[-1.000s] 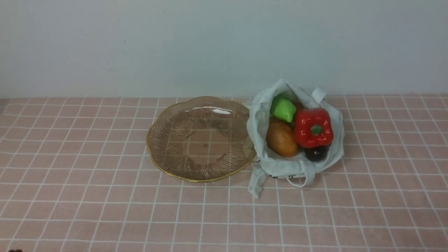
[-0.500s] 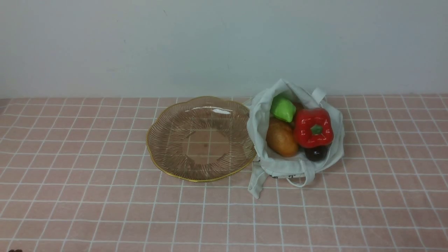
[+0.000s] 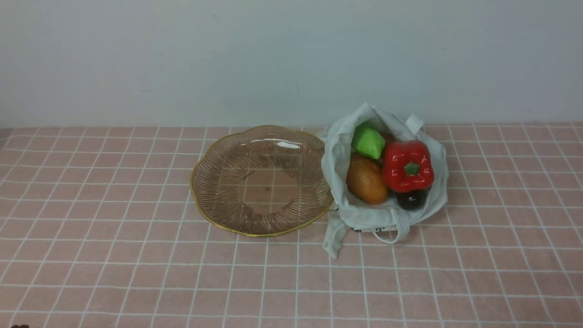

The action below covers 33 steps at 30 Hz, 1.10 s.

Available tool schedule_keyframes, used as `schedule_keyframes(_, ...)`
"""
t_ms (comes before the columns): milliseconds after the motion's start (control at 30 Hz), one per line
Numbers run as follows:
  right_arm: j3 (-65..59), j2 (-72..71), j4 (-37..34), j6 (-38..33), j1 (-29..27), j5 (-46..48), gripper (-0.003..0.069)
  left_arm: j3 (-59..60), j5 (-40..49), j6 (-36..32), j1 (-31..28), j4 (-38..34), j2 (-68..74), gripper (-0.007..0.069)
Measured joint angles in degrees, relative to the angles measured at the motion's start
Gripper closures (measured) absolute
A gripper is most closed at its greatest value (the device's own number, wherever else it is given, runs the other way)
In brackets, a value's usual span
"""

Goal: Take vegetables from bag on pink coffee tablecloth place on plate.
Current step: 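Reach for the red bell pepper in the white bag with the right gripper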

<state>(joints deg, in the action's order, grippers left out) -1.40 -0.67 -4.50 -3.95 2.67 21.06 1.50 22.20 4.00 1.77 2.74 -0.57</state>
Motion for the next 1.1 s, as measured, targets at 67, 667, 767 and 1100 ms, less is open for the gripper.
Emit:
schedule_keyframes(67,0.0,0.0,-1.4,1.0,0.0,0.0,0.0673,0.0,0.0,0.0,0.0,0.0,0.0,0.0629)
schedule_keyframes(667,0.6,0.0,-46.9,9.3,0.0,-9.8,0.0673,0.0,0.0,0.0,0.0,0.0,0.0,0.0629)
schedule_keyframes(767,5.2,0.0,-44.1,0.5,0.0,-11.7,0.0673,0.0,0.0,0.0,0.0,0.0,0.0,0.0629)
schedule_keyframes(1100,30.0,25.3,-35.3,-20.5,0.0,5.6,0.0673,0.0,0.0,0.0,0.0,0.0,0.0,0.0629)
